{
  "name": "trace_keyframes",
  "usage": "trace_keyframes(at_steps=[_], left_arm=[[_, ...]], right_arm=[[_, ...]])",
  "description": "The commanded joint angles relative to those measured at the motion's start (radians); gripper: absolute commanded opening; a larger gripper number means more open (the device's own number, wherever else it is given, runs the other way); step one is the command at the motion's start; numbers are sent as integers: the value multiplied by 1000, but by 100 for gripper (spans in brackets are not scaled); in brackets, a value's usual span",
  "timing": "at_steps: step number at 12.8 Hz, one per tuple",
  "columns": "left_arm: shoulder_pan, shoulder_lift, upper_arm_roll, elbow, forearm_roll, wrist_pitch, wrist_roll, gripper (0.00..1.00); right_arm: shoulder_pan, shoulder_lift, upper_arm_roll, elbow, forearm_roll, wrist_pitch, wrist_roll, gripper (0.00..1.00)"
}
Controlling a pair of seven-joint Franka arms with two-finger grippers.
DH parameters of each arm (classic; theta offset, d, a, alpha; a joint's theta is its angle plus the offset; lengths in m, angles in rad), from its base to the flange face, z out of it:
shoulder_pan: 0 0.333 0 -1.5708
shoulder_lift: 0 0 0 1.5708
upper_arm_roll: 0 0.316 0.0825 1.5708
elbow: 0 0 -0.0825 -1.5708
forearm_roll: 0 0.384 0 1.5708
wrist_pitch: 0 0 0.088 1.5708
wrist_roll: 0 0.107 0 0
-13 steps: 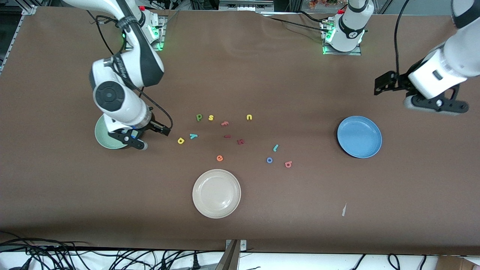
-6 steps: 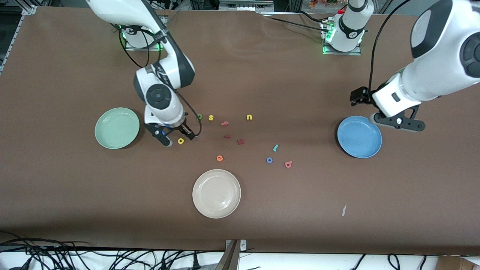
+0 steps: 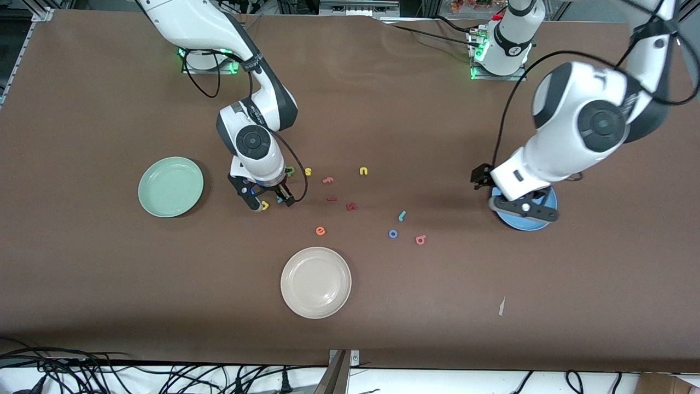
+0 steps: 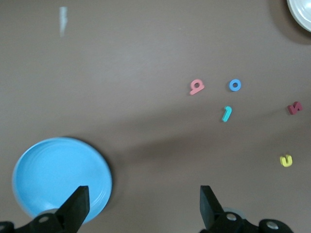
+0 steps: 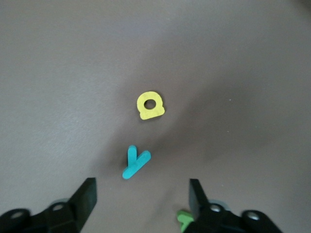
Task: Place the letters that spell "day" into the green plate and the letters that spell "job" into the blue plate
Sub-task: 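Reach the right gripper to the teal y while the left gripper reaches the pink 9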
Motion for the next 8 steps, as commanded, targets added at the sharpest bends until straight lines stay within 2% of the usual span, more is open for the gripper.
trace_keyframes(at_steps=[1,8], left_arm=[[-48,54,12,-11,-24,108,-2,100],[-114,256,15,-9,-22,436,-55,100]], right_arm=[[11,16,-7,-14,-12,42,47,77],[14,53,-13,-7,-17,81,47,77]])
